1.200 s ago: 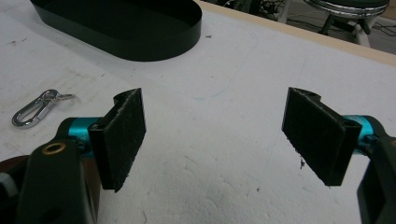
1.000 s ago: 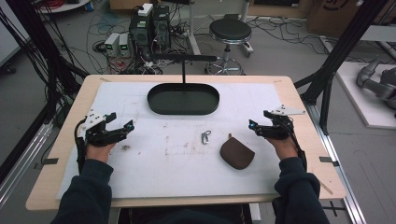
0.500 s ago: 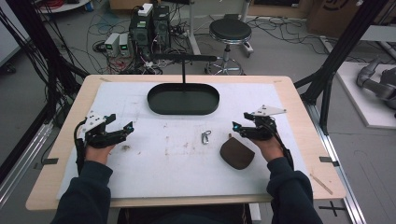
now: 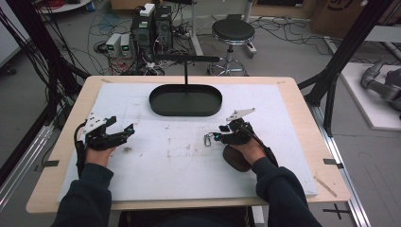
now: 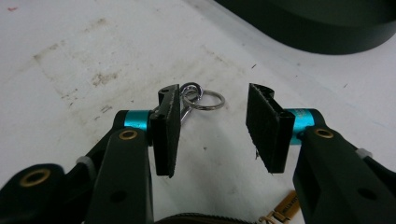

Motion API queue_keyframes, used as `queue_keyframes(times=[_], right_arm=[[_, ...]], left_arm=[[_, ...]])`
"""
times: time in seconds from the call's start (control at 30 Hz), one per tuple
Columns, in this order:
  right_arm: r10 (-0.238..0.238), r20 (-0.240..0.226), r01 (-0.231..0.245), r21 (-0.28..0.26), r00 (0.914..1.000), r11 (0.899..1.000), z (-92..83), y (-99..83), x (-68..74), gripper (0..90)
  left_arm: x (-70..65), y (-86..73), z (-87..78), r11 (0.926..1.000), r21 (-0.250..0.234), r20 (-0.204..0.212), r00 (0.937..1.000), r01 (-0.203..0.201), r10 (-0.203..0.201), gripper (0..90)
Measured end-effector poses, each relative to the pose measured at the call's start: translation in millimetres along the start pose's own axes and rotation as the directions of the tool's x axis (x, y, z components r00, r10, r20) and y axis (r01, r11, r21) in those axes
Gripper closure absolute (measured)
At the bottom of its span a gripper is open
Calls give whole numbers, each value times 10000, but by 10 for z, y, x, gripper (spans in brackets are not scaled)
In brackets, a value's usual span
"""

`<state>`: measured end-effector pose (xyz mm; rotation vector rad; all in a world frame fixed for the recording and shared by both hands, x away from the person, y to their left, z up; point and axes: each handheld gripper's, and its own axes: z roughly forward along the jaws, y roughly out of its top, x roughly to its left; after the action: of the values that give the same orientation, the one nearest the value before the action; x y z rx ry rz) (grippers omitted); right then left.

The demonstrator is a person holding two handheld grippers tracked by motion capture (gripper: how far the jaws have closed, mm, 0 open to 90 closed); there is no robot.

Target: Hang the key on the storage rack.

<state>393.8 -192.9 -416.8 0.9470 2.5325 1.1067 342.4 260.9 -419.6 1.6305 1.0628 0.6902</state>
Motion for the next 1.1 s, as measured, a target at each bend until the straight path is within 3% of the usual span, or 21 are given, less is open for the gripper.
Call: queue_keyframes(times=[0.13, 0.17, 0.2, 0.23, 0.33, 0.37, 0.4, 0.43, 0.47, 0.6, 0.73, 0.77, 0.8, 0.83, 0.87, 0.9, 0.93, 0.97, 1.03, 1.07, 1.1], right_arm=[[133, -98, -127, 554, 9999, 9984, 68, 21, 25, 564], [367, -237, -345, 903, 9990, 9953, 120, 49, 48, 556], [367, -237, -345, 903, 9990, 9953, 120, 49, 48, 556], [667, -239, -636, 1114, 9975, 9917, 159, 85, 65, 520], [960, -285, -921, 1175, 9950, 9888, 203, 114, 70, 498], [1192, -69, -1168, 1527, 9928, 9813, 271, 139, 92, 492], [1192, -69, -1168, 1527, 9928, 9813, 271, 139, 92, 492], [1181, 326, -1223, 2062, 9925, 9708, 340, 151, 88, 503], [1265, 378, -1317, 2101, 9912, 9688, 343, 165, 90, 520], [1178, 325, -1221, 2263, 9925, 9664, 370, 210, 68, 611], [1037, 200, -1055, 2332, 9944, 9667, 379, 229, 37, 616], [392, 192, -425, 2273, 9990, 9729, 392, 243, 22, 616], [392, 192, -425, 2273, 9990, 9729, 392, 243, 22, 616], [-510, 132, 466, 2306, 9986, 9719, 398, 268, 30, 616], [-1061, 164, 997, 2270, 9942, 9688, 397, 274, 36, 617], [-1773, 208, 1687, 2169, 9839, 9615, 397, 276, 47, 617], [-1773, 208, 1687, 2169, 9839, 9615, 397, 276, 47, 617], [-2433, 99, 2364, 2015, 9699, 9505, 384, 269, 62, 628], [-2791, 14, 2744, 1773, 9603, 9451, 342, 273, 66, 781], [-3079, 113, 3024, 1564, 9514, 9403, 312, 277, 66, 762], [-3020, 100, 2975, 1438, 9533, 9438, 287, 282, 57, 758]], left_arm=[[-1, -2, 5, 10000, 6, 42, 10000, -14, 14, 204], [0, -2, 6, 10000, -7, 30, 10000, -4, 4, 204], [-1, -2, 7, 10000, -17, 29, 10000, 9, -9, 204], [1, -1, 5, 10000, -6, 22, 10000, 11, -11, 205], [1, -1, 7, 10000, -12, 10, 10000, 19, -19, 208], [1, -1, 7, 10000, -8, -10, 10000, 12, -12, 209], [1, -1, 7, 10000, -8, -10, 10000, 12, -12, 210], [3, -1, 6, 10000, -6, -13, 10000, 5, -5, 210], [2, -2, 7, 10000, -19, -1, 10000, 25, -25, 210], [4, -2, 8, 10000, 4, -13, 10000, 16, -16, 211], [0, -3, 10, 10000, 23, -26, 10000, 15, -15, 213], [-1, -2, 11, 10000, 68, 6, 10000, -35, 35, 213], [-1, -2, 11, 10000, 68, 6, 10000, -35, 35, 213], [-8, -2, 15, 10000, 68, 4, 10000, -34, 34, 213], [-12, -3, 16, 10000, 63, 24, 10000, -17, 17, 214], [-13, -3, 17, 10000, 57, 14, 10000, -13, 13, 214], [-13, -3, 17, 10000, 57, 14, 10000, -13, 13, 214], [-11, -3, 16, 10000, 65, 27, 10000, -19, 19, 214], [-6, -2, 15, 10000, 63, 6, 10000, -37, 37, 214], [-7, -2, 15, 10000, 73, 18, 10000, -21, 21, 214], [-9, -3, 15, 10000, 70, 23, 10000, -11, 11, 214]])
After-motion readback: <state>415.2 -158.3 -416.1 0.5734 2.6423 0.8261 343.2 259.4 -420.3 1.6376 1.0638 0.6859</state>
